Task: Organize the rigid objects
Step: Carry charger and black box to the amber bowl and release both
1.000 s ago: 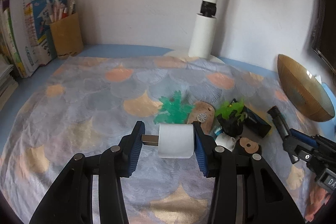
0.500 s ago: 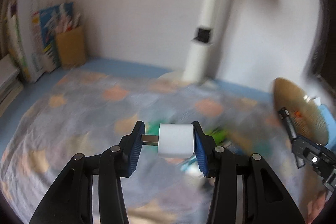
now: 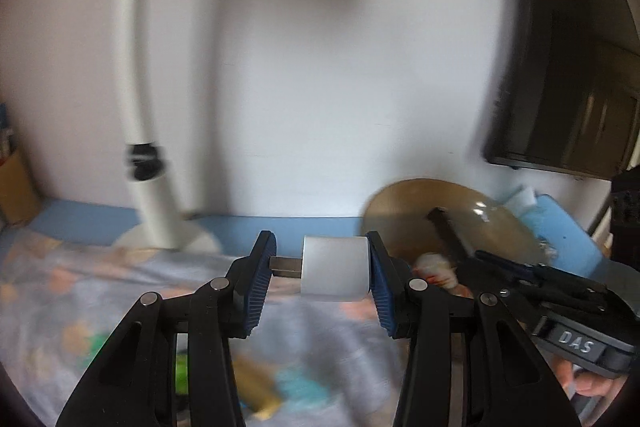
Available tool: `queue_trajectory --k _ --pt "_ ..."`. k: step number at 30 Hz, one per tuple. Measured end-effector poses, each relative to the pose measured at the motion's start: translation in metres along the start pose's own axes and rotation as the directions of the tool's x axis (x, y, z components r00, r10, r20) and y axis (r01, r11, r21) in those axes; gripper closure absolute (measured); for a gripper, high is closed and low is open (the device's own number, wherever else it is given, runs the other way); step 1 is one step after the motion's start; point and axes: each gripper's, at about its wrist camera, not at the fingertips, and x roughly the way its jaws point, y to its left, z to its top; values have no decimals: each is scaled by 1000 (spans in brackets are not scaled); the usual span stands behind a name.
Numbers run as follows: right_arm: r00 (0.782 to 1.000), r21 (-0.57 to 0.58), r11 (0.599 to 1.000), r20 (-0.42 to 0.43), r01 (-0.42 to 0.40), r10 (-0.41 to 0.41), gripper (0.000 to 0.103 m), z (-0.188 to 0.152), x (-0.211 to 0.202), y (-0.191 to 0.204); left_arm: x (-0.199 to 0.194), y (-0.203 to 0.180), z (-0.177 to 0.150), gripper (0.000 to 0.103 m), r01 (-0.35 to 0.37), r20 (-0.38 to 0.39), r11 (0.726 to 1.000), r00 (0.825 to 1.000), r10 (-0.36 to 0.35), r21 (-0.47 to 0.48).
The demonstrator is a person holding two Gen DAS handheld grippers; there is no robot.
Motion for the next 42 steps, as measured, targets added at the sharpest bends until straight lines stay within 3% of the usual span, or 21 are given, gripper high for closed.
queue_trajectory --k 12,21,22,23,24,25,26,27,30,35,42 --pt "991 99 986 -20 132 -131 79 18 -6 -81 52 -84 -7 61 138 -75 986 988 -132 94" --pt "981 104 977 -71 184 -178 79 29 3 -103 65 -86 -13 60 160 -98 983 984 -152 86" --pt "982 116 978 -88 175 -166 75 30 6 -105 67 -84 -12 49 160 -105 984 983 -152 73" --pt "983 128 978 -106 165 -152 55 31 11 -103 68 -82 -12 23 161 -113 985 982 -154 62" --pt "981 141 976 -124 166 -149 40 32 12 -107 70 -79 -12 5 174 -128 984 978 -167 45" --pt "979 146 974 -129 176 -158 13 32 12 -107 73 -76 -11 0 203 -173 979 965 -197 16" --pt "977 149 971 -127 187 -169 1 32 10 -107 75 -74 -11 0 217 -192 976 958 -213 0" --pt "979 158 969 -111 190 -173 0 32 5 -107 75 -71 -11 0 220 -200 975 955 -218 -11" --pt "985 200 966 -94 164 -148 0 34 -6 -110 67 -62 -11 1 161 -169 987 972 -162 -15" --pt "989 265 953 -74 144 -129 0 36 -22 -106 50 -42 -10 1 126 -158 991 979 -132 -48" --pt "994 263 959 -66 104 -89 0 35 -29 -68 14 -6 -4 0 61 -132 996 989 -68 -61"
